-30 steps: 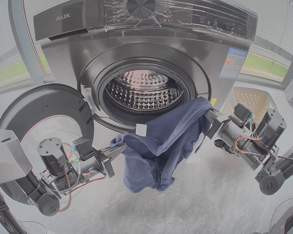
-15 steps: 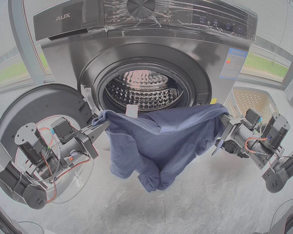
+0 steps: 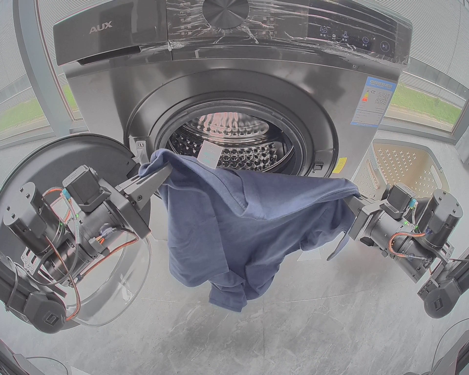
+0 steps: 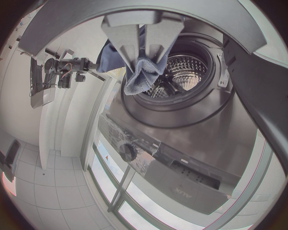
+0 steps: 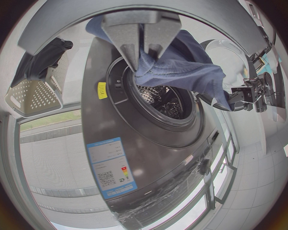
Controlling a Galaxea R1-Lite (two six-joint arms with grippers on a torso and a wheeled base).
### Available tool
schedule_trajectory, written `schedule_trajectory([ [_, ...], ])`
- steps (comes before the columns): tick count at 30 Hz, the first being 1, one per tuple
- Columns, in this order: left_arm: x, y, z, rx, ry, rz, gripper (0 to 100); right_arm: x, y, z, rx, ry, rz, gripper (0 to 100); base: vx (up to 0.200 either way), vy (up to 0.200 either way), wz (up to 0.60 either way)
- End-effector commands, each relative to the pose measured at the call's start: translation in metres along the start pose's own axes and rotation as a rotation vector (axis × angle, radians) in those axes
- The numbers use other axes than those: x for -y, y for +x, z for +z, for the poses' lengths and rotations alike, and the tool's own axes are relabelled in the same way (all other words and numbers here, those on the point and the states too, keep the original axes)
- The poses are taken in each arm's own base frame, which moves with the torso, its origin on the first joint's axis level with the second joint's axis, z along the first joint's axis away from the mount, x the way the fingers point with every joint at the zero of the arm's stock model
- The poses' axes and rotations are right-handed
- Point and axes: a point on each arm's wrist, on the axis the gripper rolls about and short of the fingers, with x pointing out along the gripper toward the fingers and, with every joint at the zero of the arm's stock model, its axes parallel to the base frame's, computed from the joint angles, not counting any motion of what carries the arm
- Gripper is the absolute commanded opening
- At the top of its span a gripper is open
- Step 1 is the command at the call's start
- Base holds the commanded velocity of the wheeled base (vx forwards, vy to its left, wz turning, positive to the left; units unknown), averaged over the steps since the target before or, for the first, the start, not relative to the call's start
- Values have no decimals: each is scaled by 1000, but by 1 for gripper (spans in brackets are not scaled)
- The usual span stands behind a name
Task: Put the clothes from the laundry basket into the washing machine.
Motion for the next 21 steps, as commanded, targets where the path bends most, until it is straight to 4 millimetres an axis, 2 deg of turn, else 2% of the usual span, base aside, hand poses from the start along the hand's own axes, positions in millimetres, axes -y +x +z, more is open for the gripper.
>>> schedule_trajectory([
  [1,5,-1,16,54,12,-9,0,-7,-1,8,32,3,26,0,0,0,0],
  [14,-1,-7,25,43,23,29,0,-9,3,35,142,4,25,0,0,0,0],
  [21,-16,-10,29,53,48,77,0,-1,5,41,162,-3,-5,0,0,0,0],
])
